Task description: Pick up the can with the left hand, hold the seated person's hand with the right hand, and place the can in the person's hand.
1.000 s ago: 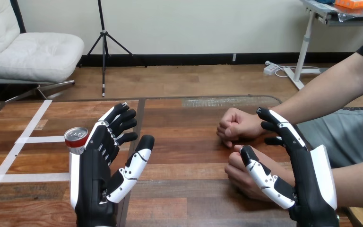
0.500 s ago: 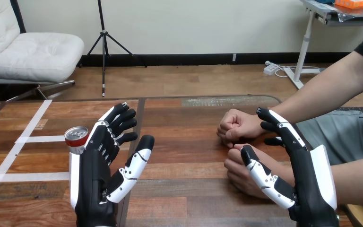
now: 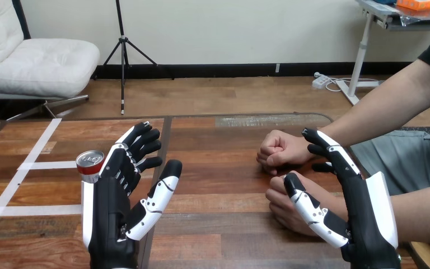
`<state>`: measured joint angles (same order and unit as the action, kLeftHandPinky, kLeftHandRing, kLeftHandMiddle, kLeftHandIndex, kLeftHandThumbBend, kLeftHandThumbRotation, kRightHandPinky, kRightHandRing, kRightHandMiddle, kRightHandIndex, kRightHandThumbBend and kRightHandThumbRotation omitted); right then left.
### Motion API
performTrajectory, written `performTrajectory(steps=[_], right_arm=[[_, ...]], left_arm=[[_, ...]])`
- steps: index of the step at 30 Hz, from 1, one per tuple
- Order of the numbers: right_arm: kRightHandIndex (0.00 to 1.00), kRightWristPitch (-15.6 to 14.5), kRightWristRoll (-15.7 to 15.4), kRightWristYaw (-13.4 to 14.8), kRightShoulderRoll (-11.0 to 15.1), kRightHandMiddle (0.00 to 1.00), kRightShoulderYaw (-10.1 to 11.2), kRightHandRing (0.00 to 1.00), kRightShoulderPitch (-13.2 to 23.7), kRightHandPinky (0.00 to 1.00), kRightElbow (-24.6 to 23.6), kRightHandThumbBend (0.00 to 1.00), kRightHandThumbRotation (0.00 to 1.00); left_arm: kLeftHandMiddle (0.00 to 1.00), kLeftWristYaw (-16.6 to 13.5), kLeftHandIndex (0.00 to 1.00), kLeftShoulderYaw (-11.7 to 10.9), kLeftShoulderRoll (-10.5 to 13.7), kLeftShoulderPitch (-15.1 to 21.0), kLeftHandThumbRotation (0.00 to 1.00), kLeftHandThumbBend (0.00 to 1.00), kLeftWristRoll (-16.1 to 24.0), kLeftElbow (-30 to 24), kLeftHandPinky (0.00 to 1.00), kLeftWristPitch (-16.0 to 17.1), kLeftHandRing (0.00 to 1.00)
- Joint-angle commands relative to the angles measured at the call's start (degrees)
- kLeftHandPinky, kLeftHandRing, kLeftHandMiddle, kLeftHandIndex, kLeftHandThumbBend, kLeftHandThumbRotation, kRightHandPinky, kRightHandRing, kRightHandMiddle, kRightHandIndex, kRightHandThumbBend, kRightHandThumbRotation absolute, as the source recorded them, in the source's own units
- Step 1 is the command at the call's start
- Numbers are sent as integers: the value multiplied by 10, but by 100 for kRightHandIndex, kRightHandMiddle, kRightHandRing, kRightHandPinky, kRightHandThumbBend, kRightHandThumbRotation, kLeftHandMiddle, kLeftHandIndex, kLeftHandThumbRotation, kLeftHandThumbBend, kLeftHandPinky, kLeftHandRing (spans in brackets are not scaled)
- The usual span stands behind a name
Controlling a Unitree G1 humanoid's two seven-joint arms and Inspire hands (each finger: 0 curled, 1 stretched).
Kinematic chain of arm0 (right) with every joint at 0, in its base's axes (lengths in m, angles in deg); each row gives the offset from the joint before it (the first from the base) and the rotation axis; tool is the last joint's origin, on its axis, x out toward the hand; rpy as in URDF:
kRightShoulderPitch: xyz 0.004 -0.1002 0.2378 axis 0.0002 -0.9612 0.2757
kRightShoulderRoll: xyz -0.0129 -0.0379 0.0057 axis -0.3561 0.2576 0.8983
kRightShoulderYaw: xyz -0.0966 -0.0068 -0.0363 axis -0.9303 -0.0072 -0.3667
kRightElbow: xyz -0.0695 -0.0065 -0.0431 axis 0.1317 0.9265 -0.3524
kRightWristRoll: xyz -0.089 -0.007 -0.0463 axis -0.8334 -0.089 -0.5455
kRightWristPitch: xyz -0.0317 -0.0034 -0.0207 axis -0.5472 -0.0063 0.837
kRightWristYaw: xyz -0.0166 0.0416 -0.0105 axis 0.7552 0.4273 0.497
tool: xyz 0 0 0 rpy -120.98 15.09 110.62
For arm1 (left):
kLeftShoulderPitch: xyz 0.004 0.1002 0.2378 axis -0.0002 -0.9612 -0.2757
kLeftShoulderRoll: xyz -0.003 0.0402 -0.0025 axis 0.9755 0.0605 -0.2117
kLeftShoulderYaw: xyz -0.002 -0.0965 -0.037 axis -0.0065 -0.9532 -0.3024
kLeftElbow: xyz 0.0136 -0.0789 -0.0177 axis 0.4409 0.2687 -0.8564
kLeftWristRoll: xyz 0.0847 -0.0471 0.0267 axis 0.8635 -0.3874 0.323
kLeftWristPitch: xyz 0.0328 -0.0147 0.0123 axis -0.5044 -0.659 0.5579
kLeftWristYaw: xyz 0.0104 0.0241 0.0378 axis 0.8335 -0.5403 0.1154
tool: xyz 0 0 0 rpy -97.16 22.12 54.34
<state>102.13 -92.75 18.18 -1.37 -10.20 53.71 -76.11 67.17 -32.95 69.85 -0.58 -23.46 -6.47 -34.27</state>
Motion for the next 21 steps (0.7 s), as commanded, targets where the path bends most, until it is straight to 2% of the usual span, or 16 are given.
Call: performTrajectory(steps=[1,21], right_arm=[[85,7,9,-2,0,86,6,83,34,72,-20,45,54],[85,6,4,0,0,86,7,83,37,72,-20,45,53]], left_arm=[[76,-3,78,2,-19,0,35,60,10,-13,67,12,75],[76,-3,78,1,-17,5,34,61,7,-9,68,14,75]])
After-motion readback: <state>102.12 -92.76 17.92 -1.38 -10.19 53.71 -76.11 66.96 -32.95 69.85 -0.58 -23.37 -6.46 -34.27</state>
